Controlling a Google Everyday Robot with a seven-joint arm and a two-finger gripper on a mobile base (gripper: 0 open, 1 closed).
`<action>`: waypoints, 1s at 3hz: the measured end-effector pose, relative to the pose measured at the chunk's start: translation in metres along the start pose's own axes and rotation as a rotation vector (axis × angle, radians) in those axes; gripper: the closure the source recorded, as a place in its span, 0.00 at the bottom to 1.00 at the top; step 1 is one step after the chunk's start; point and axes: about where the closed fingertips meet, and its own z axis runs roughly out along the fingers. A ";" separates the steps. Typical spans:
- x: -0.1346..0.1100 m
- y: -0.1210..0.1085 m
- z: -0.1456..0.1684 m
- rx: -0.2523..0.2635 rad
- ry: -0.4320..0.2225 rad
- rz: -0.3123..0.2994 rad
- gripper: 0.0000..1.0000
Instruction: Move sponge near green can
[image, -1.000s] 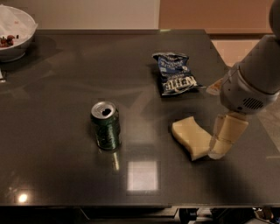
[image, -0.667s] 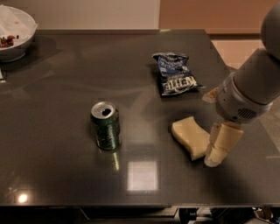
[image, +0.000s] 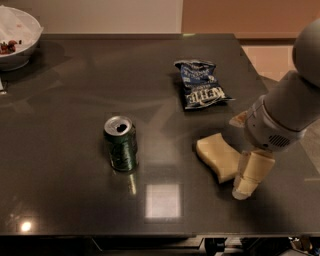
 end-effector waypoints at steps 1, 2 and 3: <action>0.003 0.004 0.009 -0.024 0.004 0.007 0.18; 0.004 0.007 0.012 -0.043 0.004 0.007 0.39; 0.000 0.003 0.009 -0.050 -0.004 0.010 0.63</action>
Offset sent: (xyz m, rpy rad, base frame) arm -0.0085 0.0001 -0.0182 0.0093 0.0693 0.0097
